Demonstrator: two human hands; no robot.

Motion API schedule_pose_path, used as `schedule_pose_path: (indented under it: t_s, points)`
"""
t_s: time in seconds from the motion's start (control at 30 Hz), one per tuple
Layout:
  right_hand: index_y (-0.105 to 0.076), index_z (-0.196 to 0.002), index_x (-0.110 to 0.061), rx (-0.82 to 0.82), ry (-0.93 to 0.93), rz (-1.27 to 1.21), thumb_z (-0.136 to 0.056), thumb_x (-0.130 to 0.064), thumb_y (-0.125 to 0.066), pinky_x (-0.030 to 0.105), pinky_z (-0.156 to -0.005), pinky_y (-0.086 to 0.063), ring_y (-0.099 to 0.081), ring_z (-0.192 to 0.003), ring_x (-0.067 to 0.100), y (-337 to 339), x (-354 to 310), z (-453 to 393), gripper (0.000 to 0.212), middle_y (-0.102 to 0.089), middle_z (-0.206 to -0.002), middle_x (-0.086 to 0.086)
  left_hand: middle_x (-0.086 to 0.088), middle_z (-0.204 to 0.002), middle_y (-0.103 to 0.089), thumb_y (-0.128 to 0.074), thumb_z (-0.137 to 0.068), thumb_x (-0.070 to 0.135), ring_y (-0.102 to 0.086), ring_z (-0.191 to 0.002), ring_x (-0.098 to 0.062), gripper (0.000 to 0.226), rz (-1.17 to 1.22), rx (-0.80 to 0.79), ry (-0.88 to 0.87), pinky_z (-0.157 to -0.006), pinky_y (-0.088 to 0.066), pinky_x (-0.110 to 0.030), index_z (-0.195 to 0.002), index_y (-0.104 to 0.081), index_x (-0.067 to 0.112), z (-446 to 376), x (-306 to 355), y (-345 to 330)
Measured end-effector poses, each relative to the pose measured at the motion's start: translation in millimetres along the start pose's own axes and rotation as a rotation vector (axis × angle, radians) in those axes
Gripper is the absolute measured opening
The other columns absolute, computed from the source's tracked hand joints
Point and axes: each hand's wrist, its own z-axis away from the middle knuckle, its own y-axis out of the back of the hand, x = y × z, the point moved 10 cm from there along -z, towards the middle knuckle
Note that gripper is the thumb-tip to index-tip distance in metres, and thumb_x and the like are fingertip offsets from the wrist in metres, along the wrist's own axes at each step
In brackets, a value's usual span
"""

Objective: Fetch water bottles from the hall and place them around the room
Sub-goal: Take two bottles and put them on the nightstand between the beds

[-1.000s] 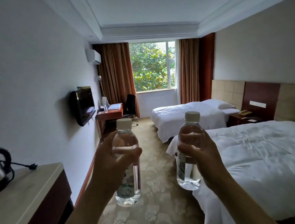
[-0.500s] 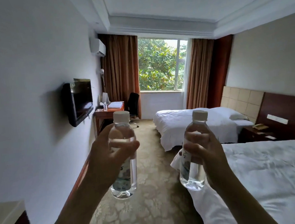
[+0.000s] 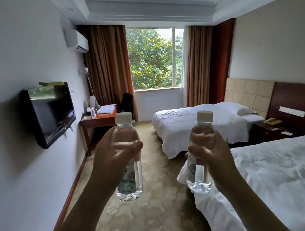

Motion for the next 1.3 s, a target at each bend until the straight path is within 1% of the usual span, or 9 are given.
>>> schedule_pose_path:
  t_s: [0.1,0.2,0.3,0.43,0.53,0.73,1.03,1.17,1.3]
  points:
    - [-0.056,-0.116,-0.023,-0.016,0.012,0.009,-0.053,-0.052,-0.074,0.021,-0.066,-0.059,-0.07,-0.095,0.012,-2,38,-70,0.071,-0.069,-0.1,-0.004,0.001,-0.084,-0.07,-0.067,-0.056,0.05,-0.071,-0.073,-0.017,0.036,-0.022,0.004,-0.036,-0.063,-0.06,-0.03,-0.089,-0.066,0.034,-59,-29,-29]
    - [-0.057,-0.113,-0.024,-0.041,0.013,-0.009,-0.053,-0.051,-0.074,0.035,-0.076,-0.061,-0.07,-0.095,0.018,-12,69,-145,0.069,-0.069,-0.099,-0.001,-0.002,-0.084,-0.07,-0.067,-0.059,0.048,-0.07,-0.072,-0.017,0.03,-0.036,0.019,-0.061,-0.059,-0.058,-0.021,-0.085,-0.066,0.035,-120,-52,-47]
    - [-0.057,-0.112,-0.022,-0.091,0.023,-0.017,-0.053,-0.049,-0.075,0.04,-0.08,-0.061,-0.07,-0.094,0.021,-33,94,-213,0.068,-0.068,-0.097,0.0,0.001,-0.085,-0.07,-0.067,-0.059,0.052,-0.071,-0.072,-0.014,0.03,-0.061,0.04,-0.034,-0.059,-0.057,-0.024,-0.086,-0.064,0.038,-178,-85,-55]
    - [-0.057,-0.111,-0.023,-0.13,0.023,-0.009,-0.051,-0.048,-0.075,0.025,-0.074,-0.059,-0.068,-0.093,0.011,-66,130,-292,0.068,-0.067,-0.097,-0.003,0.003,-0.085,-0.071,-0.07,-0.056,0.054,-0.072,-0.075,-0.012,0.04,-0.073,0.07,0.013,-0.06,-0.056,-0.024,-0.09,-0.065,0.034,-252,-138,-55]
    - [-0.057,-0.108,-0.023,-0.151,0.031,-0.004,-0.057,-0.034,-0.077,0.014,-0.063,-0.054,-0.067,-0.09,0.006,-96,162,-347,0.056,-0.066,-0.097,-0.001,-0.001,-0.082,-0.07,-0.072,-0.055,0.051,-0.071,-0.073,-0.013,0.039,-0.049,0.084,0.014,-0.056,-0.055,-0.019,-0.087,-0.066,0.03,-307,-183,-53]
    - [-0.06,-0.107,-0.021,-0.153,0.032,-0.02,-0.055,-0.029,-0.076,0.014,-0.06,-0.053,-0.067,-0.088,0.01,-171,236,-461,0.055,-0.068,-0.092,-0.003,-0.007,-0.081,-0.067,-0.071,-0.053,0.049,-0.069,-0.069,-0.015,0.037,0.011,0.093,-0.019,-0.056,-0.054,-0.016,-0.082,-0.065,0.026,-433,-276,-42]
    - [-0.059,-0.107,-0.023,-0.129,0.033,0.014,-0.063,-0.024,-0.072,0.007,-0.06,-0.05,-0.065,-0.087,-0.004,-260,316,-650,0.046,-0.066,-0.092,-0.015,-0.007,-0.078,-0.069,-0.074,-0.055,0.047,-0.068,-0.066,-0.013,0.036,0.055,0.011,-0.042,-0.058,-0.056,-0.02,-0.082,-0.067,0.024,-645,-386,-46]
    - [-0.057,-0.106,-0.029,-0.085,0.04,0.026,-0.057,-0.035,-0.077,0.009,-0.062,-0.051,-0.066,-0.089,0.0,-268,357,-723,0.053,-0.066,-0.091,-0.014,-0.007,-0.083,-0.071,-0.076,-0.052,0.05,-0.071,-0.072,-0.017,0.044,0.07,-0.005,-0.008,-0.059,-0.055,-0.019,-0.088,-0.067,0.025,-717,-439,-66]
    - [-0.058,-0.106,-0.017,-0.023,0.033,0.038,-0.05,-0.049,-0.075,0.012,-0.059,-0.052,-0.067,-0.085,0.003,-262,411,-795,0.066,-0.065,-0.095,0.005,-0.006,-0.082,-0.071,-0.076,-0.053,0.05,-0.072,-0.072,-0.019,0.053,0.068,-0.036,-0.003,-0.058,-0.054,-0.019,-0.093,-0.067,0.016,-785,-496,-105]
